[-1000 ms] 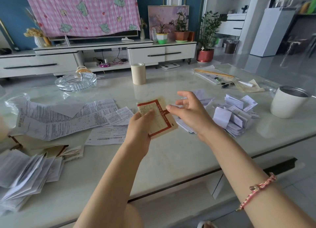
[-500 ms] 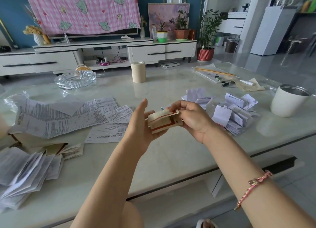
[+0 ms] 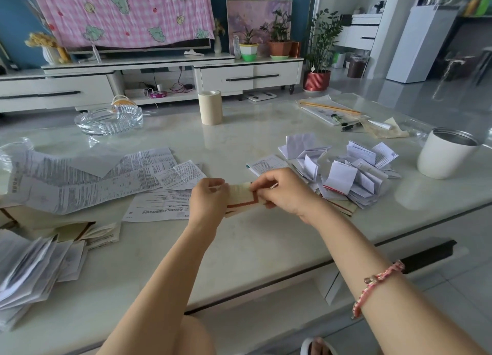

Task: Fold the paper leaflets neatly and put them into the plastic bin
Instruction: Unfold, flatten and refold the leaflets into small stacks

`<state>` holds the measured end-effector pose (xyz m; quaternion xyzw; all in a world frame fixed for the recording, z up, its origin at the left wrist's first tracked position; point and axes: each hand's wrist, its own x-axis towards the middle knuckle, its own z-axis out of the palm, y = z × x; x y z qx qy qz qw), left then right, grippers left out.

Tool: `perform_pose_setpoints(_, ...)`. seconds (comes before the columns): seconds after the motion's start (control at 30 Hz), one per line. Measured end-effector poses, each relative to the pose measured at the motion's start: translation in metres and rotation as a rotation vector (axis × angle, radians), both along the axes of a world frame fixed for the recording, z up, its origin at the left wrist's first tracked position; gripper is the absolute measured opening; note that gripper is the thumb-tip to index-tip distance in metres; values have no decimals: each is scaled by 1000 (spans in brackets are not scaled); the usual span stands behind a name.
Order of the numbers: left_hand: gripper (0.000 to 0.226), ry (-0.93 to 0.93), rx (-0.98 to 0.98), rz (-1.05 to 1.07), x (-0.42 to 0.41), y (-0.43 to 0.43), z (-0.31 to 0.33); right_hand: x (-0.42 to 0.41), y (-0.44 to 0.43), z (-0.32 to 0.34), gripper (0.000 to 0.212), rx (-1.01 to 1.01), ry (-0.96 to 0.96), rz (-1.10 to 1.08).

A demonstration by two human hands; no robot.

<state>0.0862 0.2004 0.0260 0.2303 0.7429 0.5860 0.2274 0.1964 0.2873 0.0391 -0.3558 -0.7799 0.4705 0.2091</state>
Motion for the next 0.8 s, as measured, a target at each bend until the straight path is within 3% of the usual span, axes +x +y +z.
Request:
perform_pose_setpoints(0.1,14,-129,76,11,-4,-1,1,3,16,7,23,-16,91,-113)
perform_pose_setpoints(0.2,12,-124,68,-19,-5,0,0,5,35,11,24,-42,224,-311)
perform_pose_setpoints(0.3,11,-109,48,-42,-4,2,-2,10,51,8,25,-57,241,-500)
perform_pose_setpoints(0.4,17,73,-19,18,-14,5,-8,7,59,-3,18,-39,85,-516)
perform_pose_setpoints(0.5,26,401,-167,102,-28,5,-17,1,56,-17,22,174,-273,-426)
perform_pose_setpoints(0.6,32,575,-253,123,-41,6,-26,1,43,-20,28,311,-559,-276)
perform_pose_setpoints(0.8,35,669,-175,425,-57,-2,-23,0,42,-19,24,351,-675,-196)
